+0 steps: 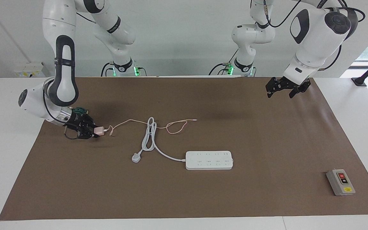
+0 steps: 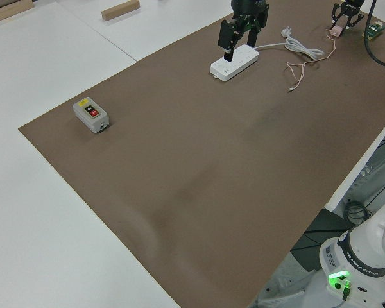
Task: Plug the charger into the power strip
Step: 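Close the right gripper on the pink charger and lift it, then carry the charger toward the power strip while the left gripper approaches, then pass the charger from the right gripper to the left gripper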
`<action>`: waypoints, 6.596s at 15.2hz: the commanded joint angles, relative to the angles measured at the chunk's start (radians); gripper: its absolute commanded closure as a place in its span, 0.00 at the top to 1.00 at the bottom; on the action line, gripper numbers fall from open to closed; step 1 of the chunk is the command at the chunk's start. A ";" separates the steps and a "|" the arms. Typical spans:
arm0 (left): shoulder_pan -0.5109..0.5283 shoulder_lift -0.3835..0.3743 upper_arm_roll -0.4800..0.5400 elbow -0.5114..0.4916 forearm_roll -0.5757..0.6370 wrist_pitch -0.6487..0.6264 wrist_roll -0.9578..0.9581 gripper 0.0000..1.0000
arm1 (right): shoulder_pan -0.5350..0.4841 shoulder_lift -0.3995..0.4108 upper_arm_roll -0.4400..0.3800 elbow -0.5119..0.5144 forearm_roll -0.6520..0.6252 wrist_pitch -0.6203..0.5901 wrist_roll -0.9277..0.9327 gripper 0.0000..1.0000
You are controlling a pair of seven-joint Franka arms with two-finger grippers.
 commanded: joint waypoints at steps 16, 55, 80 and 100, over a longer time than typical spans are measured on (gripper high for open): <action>0.017 -0.007 0.011 -0.022 -0.130 0.046 -0.001 1.00 | 0.124 -0.003 0.017 0.551 -0.046 -0.363 0.416 0.00; -0.111 0.352 -0.005 -0.196 -1.553 0.128 0.527 1.00 | 0.737 -0.016 0.015 0.453 0.011 0.097 1.236 0.00; -0.134 0.425 0.000 -0.085 -1.579 0.056 0.517 0.65 | 0.763 -0.019 0.014 0.444 -0.002 0.087 1.259 0.00; -0.127 0.422 0.008 -0.047 -1.475 0.040 0.377 0.00 | 0.755 -0.016 0.014 0.453 -0.002 0.090 1.264 0.68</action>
